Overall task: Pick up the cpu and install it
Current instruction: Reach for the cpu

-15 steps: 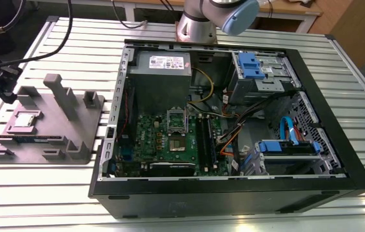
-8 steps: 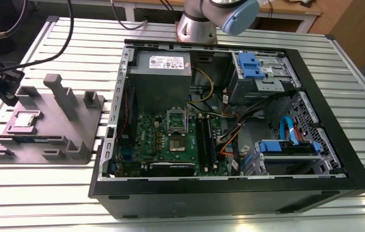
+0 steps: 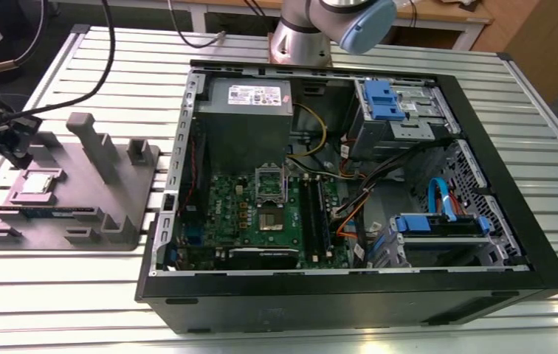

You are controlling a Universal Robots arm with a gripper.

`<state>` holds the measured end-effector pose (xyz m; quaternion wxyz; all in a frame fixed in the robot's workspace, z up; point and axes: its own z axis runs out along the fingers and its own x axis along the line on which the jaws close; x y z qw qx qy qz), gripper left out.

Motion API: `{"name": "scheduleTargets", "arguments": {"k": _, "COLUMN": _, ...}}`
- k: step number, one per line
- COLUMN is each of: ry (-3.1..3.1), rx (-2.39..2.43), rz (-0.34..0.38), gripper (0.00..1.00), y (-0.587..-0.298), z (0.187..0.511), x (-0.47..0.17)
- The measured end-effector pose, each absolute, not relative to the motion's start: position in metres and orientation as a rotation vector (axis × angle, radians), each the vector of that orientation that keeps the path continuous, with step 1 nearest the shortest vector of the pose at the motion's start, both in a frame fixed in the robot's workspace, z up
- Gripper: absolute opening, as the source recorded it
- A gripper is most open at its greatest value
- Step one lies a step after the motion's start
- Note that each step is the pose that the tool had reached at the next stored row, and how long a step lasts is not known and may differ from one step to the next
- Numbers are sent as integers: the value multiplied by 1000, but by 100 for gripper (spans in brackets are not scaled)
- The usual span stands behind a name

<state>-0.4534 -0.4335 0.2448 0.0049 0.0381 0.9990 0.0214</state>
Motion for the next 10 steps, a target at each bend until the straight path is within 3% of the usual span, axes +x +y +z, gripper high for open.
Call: {"name": "scheduleTargets", "arguments": {"k": 10, "ry": 3129, "rx": 119, "rz": 67, "gripper": 11, "y": -434, "z": 230, "x": -456}}
